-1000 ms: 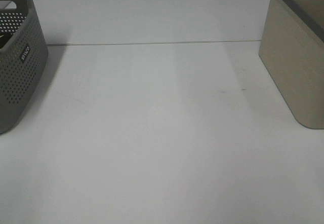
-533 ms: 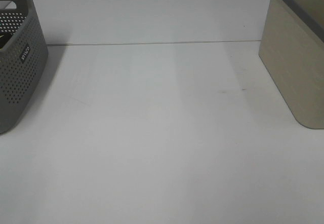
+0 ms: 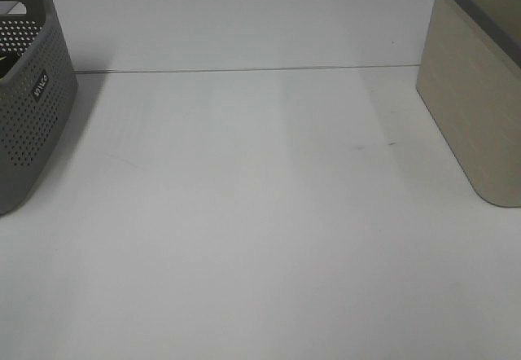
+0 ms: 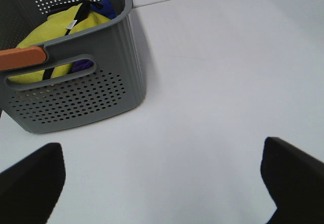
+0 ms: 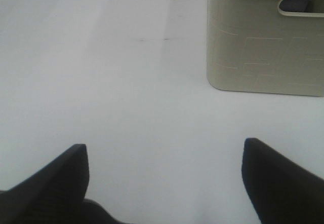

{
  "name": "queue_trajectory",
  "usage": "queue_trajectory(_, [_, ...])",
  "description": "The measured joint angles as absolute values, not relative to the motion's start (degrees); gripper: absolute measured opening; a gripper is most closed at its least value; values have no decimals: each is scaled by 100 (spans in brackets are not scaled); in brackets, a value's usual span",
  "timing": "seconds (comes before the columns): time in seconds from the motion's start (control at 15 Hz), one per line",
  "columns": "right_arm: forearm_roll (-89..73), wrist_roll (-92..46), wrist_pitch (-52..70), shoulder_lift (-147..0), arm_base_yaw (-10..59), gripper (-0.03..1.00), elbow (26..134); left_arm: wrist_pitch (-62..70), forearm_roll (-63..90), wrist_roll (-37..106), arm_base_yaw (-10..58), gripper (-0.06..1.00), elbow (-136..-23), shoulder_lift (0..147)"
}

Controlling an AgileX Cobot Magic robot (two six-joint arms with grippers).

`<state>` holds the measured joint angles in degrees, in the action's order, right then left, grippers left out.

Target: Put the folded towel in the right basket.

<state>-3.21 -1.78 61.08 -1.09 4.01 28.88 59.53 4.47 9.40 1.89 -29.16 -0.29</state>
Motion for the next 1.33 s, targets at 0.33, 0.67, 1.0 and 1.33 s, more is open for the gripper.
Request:
queue_trajectory(0.33, [-321, -178, 6096, -109, 401, 77, 2888, 5953, 447, 940, 189, 99, -2916, -29])
queue_trajectory(0.67, [-321, -178, 6091, -109, 401, 77, 2888, 5953, 447, 940, 189, 99, -2916, -29])
queue_trajectory(1.0, [-321, -178, 6091, -109, 401, 77, 2888, 5953, 447, 940, 189, 99, -2916, -29])
queue_trajectory(1.33, [-321, -178, 6091, -109, 401, 77, 2888, 5953, 447, 940, 189, 99, -2916, -29])
